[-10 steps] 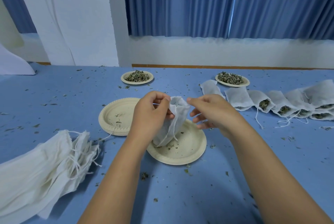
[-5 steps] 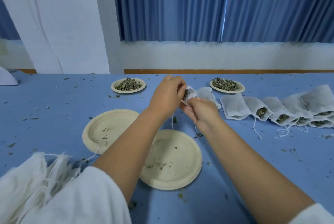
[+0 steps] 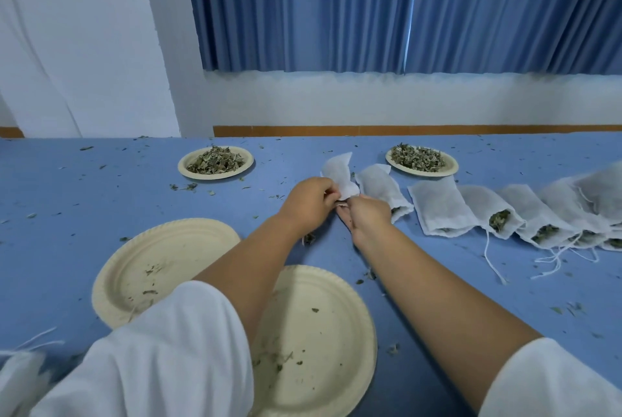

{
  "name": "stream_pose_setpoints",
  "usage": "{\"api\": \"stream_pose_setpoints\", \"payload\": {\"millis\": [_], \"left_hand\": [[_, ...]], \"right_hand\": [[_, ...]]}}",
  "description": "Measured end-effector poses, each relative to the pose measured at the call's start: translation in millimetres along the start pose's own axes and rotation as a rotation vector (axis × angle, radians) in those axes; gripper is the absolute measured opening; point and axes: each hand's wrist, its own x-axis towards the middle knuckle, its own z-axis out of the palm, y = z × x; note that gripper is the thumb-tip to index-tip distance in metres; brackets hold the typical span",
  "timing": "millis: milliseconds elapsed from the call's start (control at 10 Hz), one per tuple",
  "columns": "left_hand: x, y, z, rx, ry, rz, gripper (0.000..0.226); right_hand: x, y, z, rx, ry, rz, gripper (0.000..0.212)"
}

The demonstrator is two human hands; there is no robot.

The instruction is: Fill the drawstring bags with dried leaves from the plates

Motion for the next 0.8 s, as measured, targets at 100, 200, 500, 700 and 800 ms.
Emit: {"api": "stream_pose_setpoints", "payload": {"millis": [100, 200, 500, 700, 800], "left_hand": [[-6, -6, -4, -0.051, -0.066, -0.03, 0.019], [-14, -11, -9, 0.013, -0.095, -0.051, 0.026], [-46, -11, -28, 0.241, -0.186, 0.048, 0.028], [-56, -14, -27, 0.317, -0.198, 0.016, 0.024], [-59, -9, -27, 0.381, -0.19, 0.014, 0.021]], "right_hand": [[1, -1, -4, -0.12, -0.018, -0.018, 0.021], [2, -1, -6, -0.278, -0.001, -0.022, 0.028], [-8, 4, -7, -0.419, 0.037, -0.071, 0.031], [-26, 1, -13, -0.412, -0.008, -0.094, 0.037], [-40, -4, -16, -0.488, -0.071, -0.107, 0.033]]}}
